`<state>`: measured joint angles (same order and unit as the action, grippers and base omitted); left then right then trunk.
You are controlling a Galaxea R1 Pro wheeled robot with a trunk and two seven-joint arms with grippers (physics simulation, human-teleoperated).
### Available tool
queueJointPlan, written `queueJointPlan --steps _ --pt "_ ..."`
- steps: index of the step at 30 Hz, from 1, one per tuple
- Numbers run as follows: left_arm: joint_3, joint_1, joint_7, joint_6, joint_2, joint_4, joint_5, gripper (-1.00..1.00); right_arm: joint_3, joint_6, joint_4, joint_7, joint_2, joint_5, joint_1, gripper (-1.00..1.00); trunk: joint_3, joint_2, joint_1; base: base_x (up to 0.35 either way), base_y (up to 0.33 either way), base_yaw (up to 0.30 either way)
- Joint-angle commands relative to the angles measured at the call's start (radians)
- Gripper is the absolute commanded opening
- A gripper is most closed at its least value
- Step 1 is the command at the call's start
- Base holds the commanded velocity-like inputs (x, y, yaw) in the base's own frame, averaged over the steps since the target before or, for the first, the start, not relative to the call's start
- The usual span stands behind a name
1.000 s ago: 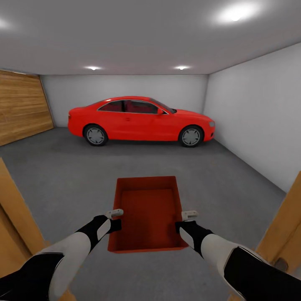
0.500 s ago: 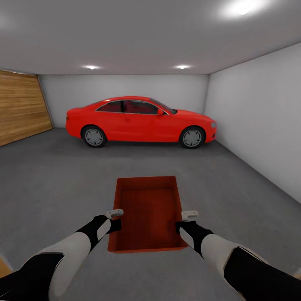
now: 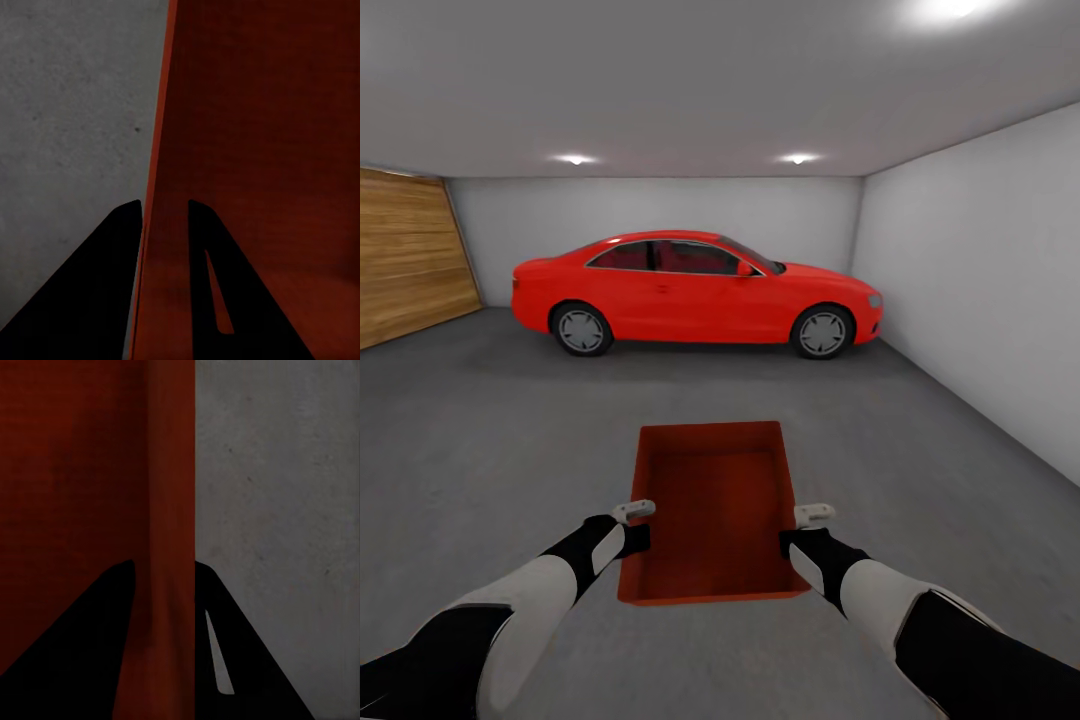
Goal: Move the two storage containers from the living room to the garage. In the garage, place one container on the floor and stack the other container on top of it (either order is fine).
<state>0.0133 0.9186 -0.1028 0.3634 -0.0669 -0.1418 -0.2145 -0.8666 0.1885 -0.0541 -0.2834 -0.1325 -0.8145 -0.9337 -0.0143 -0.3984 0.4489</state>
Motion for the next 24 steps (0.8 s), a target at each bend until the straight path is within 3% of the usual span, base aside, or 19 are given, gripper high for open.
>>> queueJointPlan --steps 1,24 --pt "0.008 0.000 -0.009 0.006 -0.001 -0.004 0.014 -1.00 -0.017 0.006 -0.003 -0.003 -0.012 -0.015 0.000 -1.00 -0.001 -0.002 0.001 0.322 0.000 0.000" --pt "0.008 0.000 -0.010 0.006 -0.001 -0.004 0.015 -1.00 -0.017 0.006 -0.003 -0.003 -0.012 -0.015 0.000 -1.00 -0.001 -0.002 0.001 0.322 0.000 0.000"
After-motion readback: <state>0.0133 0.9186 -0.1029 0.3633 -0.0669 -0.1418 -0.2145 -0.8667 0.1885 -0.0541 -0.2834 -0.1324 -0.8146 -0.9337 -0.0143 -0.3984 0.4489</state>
